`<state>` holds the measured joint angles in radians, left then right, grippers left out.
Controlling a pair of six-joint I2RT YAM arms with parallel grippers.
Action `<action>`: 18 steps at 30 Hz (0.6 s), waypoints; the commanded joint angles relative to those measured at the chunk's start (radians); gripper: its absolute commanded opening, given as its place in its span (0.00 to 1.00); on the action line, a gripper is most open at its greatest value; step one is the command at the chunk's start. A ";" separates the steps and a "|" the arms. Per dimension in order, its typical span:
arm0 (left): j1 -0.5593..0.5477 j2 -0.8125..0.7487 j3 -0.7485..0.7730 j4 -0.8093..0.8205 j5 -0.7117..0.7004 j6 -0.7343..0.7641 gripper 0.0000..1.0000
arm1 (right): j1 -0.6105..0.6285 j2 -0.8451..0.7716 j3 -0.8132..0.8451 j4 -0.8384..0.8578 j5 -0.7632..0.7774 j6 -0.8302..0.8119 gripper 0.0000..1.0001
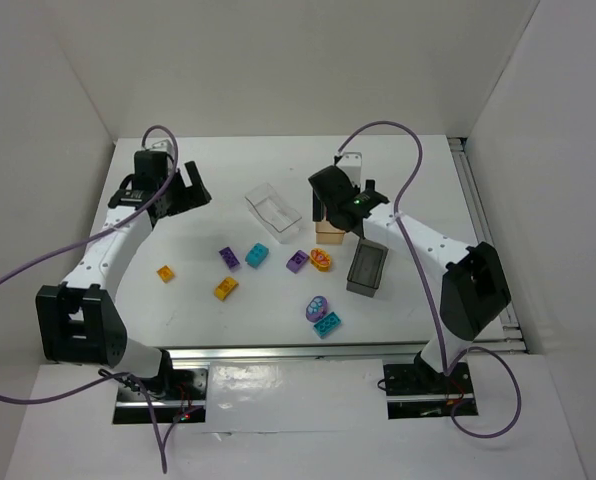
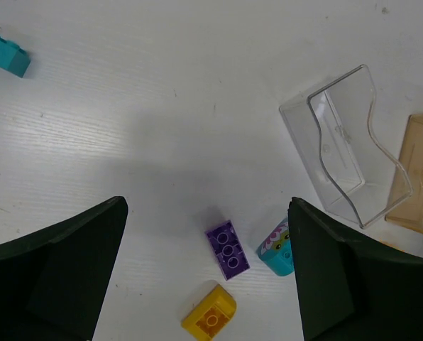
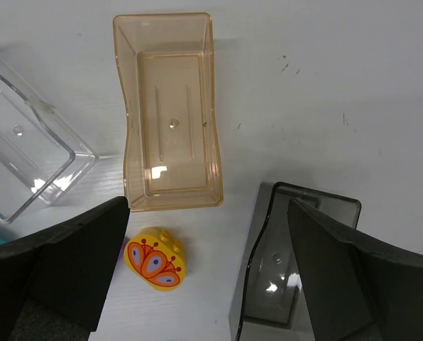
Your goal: Sort the legos into containers by color
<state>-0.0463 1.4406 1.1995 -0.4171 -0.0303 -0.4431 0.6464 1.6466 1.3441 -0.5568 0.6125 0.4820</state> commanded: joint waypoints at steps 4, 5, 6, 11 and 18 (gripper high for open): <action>0.083 0.034 0.040 -0.028 0.117 -0.059 1.00 | 0.024 -0.013 -0.026 0.005 -0.007 0.009 1.00; 0.092 0.046 0.031 -0.038 0.118 -0.059 1.00 | 0.024 -0.013 -0.026 0.005 -0.007 0.009 1.00; 0.105 0.046 0.022 -0.038 0.118 -0.072 1.00 | 0.038 -0.013 -0.026 0.014 -0.007 0.009 1.00; 0.144 0.046 0.035 -0.133 -0.119 -0.184 1.00 | 0.068 -0.074 -0.086 0.038 -0.008 -0.016 1.00; 0.157 0.138 0.156 -0.195 -0.216 -0.204 1.00 | 0.068 -0.197 -0.220 0.193 -0.154 -0.042 1.00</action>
<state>0.0982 1.5333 1.2724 -0.5789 -0.1688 -0.6094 0.7109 1.5318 1.1530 -0.4812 0.5224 0.4541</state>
